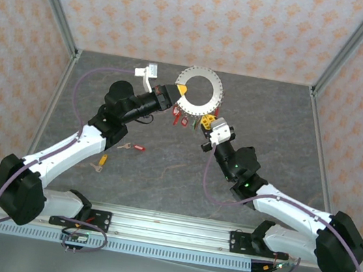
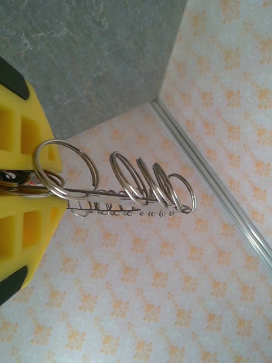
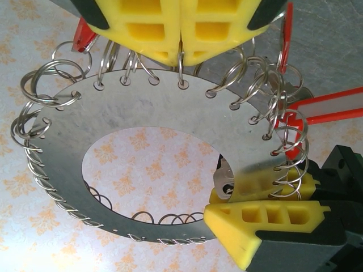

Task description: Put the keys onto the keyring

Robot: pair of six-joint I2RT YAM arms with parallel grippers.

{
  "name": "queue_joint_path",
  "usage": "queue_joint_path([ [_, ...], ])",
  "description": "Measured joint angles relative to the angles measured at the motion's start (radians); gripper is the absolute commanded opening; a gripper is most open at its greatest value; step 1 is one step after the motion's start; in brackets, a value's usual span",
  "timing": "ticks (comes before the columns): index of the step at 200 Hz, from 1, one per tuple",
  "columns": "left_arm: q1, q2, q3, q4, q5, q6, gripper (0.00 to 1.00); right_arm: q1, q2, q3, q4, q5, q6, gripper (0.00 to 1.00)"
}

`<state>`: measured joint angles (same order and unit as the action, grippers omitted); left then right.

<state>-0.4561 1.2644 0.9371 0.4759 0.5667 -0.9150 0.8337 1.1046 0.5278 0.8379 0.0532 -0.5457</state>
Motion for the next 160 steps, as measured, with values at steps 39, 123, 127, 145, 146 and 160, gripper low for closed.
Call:
queue_joint_path([
  [39,0.0,-0.012,0.0,-0.06,-0.041,0.0,0.0,0.0,0.0,0.005,-0.021,0.0,0.042,0.0],
  [123,0.0,-0.013,-0.029,-0.094,-0.092,-0.054,0.05,0.002,0.0,0.028,-0.123,0.012,0.146,0.0],
  [127,0.0,-0.013,-0.029,-0.095,-0.094,-0.054,0.06,0.002,0.0,0.031,-0.128,0.012,0.15,0.0],
  [145,0.0,-0.013,-0.029,-0.101,-0.1,-0.053,0.07,0.002,0.0,0.039,-0.145,0.011,0.162,0.0],
  [146,0.0,-0.013,-0.029,-0.104,-0.1,-0.053,0.08,0.002,0.0,0.039,-0.147,0.01,0.163,0.0],
  [160,0.0,-0.013,-0.029,-0.122,-0.104,-0.052,0.12,0.002,0.005,0.044,-0.159,0.009,0.172,0.0],
])
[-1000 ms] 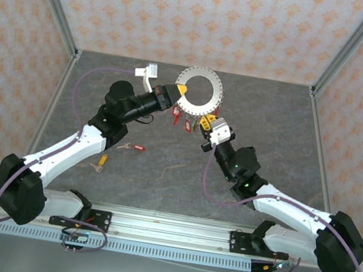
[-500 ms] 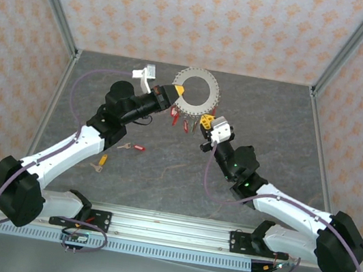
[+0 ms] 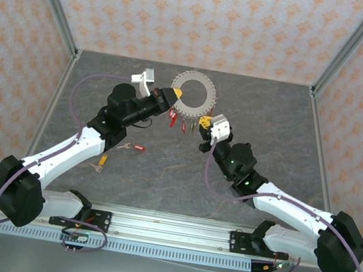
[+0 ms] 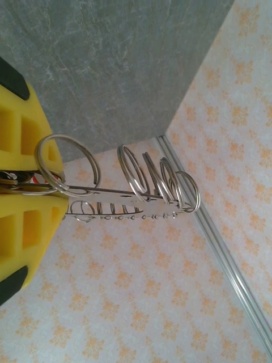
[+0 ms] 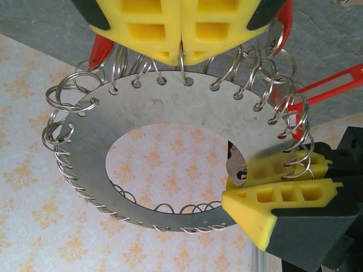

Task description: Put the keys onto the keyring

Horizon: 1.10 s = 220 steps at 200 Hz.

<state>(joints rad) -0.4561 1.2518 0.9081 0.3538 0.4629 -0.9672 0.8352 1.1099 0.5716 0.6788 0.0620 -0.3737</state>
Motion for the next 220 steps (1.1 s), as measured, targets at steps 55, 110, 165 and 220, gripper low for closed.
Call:
queue_joint_path([
  [55,0.007,0.038,0.001,-0.099,-0.012,0.006,0.27,-0.011,0.036,0.009,-0.035,-0.026,0.009,0.0],
  [110,0.006,0.066,-0.003,-0.146,-0.023,-0.004,0.24,-0.023,0.056,0.012,-0.04,-0.028,0.03,0.0],
  [165,0.006,0.07,-0.024,-0.133,-0.026,-0.02,0.07,-0.034,0.068,0.01,-0.098,-0.034,0.048,0.0],
  [220,0.006,0.077,-0.036,-0.132,-0.025,-0.019,0.2,-0.035,0.069,0.01,-0.14,-0.033,0.049,0.0],
])
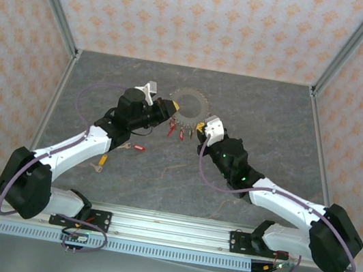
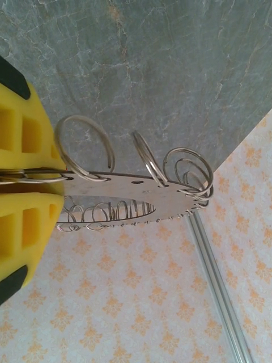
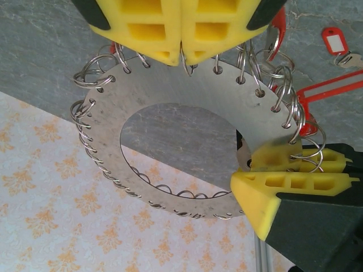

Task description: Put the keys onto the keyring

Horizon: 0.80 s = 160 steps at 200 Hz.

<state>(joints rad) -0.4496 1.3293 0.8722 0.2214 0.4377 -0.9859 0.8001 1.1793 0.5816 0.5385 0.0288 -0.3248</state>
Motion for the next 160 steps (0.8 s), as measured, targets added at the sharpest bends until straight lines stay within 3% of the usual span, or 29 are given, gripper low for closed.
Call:
queue_joint_path([
  [12,0.0,0.002,-0.003,-0.001,0.0,-0.004,0.32,-0.005,0.0,0.0,0.005,-0.003,0.0,0.0],
  [34,0.0,0.007,-0.017,-0.015,0.002,-0.001,0.43,-0.018,0.0,0.0,0.021,-0.008,0.0,0.0],
  [120,0.0,0.005,-0.039,-0.084,-0.01,0.038,0.51,-0.071,-0.001,-0.008,-0.059,-0.126,0.036,0.0],
  [160,0.0,-0.039,-0.076,-0.122,-0.04,0.099,0.55,-0.097,0.0,-0.01,-0.171,-0.247,-0.009,0.0],
])
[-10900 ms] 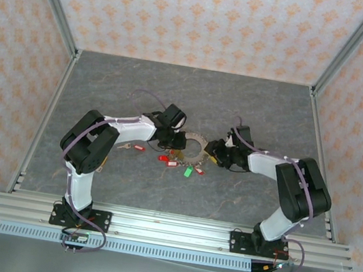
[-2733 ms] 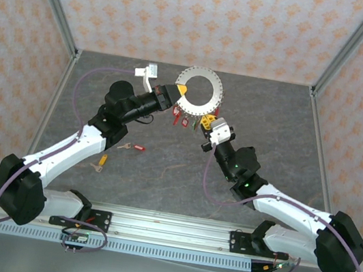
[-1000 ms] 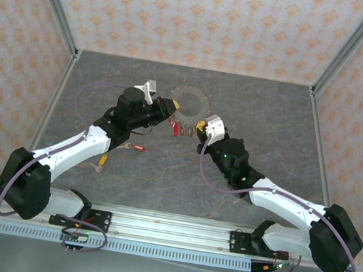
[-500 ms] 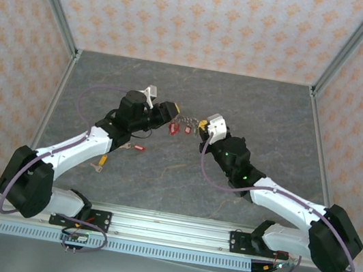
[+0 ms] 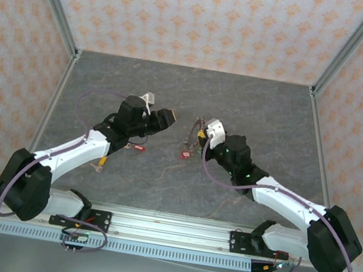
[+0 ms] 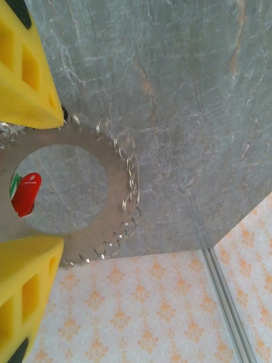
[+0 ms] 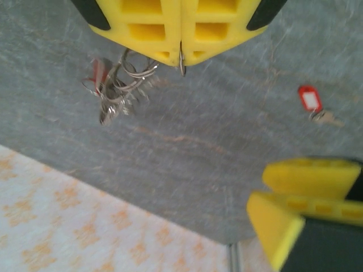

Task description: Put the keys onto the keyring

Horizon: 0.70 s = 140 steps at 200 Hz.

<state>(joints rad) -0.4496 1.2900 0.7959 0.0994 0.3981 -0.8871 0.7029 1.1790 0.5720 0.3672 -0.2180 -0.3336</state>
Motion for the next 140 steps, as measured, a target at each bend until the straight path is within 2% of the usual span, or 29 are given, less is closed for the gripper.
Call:
queue_joint_path([
  [38,-0.002,-0.121,-0.01,-0.019,-0.058,0.131,0.62,-0.003,0.006,0.047,-0.191,-0.187,-0.137,0.0],
  [71,-0.015,-0.224,-0.109,0.072,-0.073,0.252,0.65,-0.003,0.033,0.102,-0.295,-0.296,-0.244,0.0],
  [98,-0.031,-0.256,-0.185,0.121,-0.051,0.365,0.64,-0.038,0.087,0.166,-0.362,-0.411,-0.227,0.0],
  [110,-0.043,-0.261,-0.203,0.135,-0.03,0.419,0.61,-0.066,0.122,0.194,-0.377,-0.473,-0.217,0.0],
  [140,-0.071,-0.286,-0.227,0.151,0.059,0.578,0.56,-0.087,0.15,0.204,-0.385,-0.574,-0.229,0.0],
])
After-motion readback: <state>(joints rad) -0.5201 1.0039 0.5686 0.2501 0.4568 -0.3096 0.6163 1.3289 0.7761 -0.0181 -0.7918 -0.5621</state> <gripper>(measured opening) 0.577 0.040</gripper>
